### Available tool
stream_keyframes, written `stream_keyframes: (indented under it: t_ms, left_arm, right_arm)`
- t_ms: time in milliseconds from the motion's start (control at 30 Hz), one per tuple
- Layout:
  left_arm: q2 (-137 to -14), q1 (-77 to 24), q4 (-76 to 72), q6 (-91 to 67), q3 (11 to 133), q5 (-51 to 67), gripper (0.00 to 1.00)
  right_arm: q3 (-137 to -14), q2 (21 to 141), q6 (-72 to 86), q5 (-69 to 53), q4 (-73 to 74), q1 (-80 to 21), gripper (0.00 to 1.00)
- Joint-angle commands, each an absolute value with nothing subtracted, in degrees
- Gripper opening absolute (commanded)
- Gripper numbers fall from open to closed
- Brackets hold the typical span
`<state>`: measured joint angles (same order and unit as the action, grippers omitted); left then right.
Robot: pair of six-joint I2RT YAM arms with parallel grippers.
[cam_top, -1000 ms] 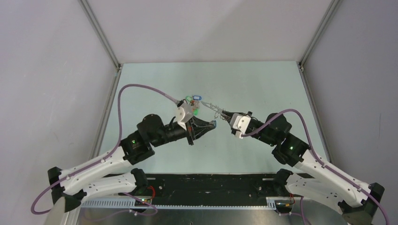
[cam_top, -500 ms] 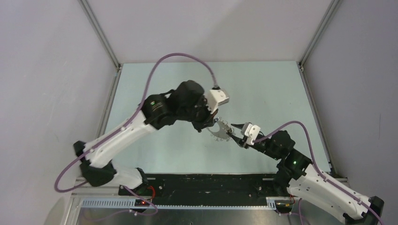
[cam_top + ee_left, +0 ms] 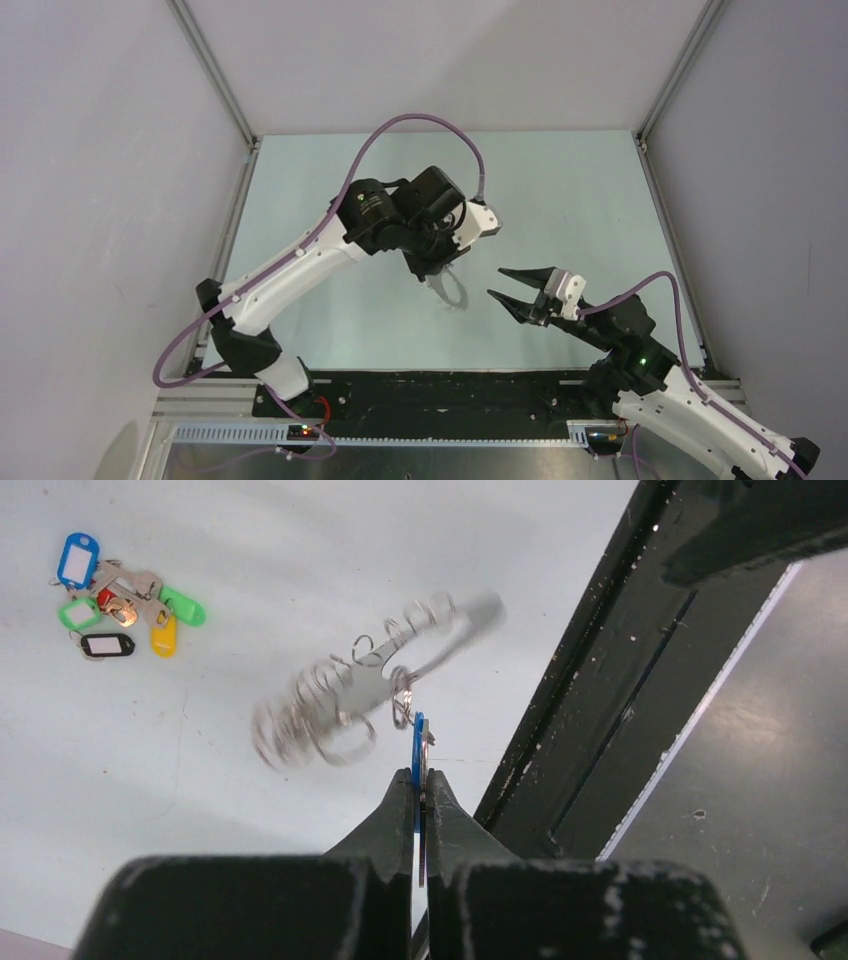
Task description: Remove the keys from the keyring
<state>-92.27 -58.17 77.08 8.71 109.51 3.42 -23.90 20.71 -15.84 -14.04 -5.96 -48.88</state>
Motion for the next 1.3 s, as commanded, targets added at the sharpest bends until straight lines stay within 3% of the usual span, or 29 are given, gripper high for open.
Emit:
stream_keyframes:
  t_ms: [0,333,1267]
  left_arm:
    - [-88.6,-60.2,78.0,12.6,111.0,5.7,0.00]
    - [-85.8,-67.7,75.8,15.6,110.2,-15.3,0.00]
    - [-85.0,-69.5,74.5,15.5,112.5,-14.9,0.00]
  right_arm:
    - [-23.8,24.0,-13.5,-14.8,-15.5,-48.4,0.47]
    - [-26.7,35.7,-9.9,-21.5,-25.7,-48.5,0.44]
    - [-32.1,43.9,-9.8,-23.4,-29.6,-50.7,0.46]
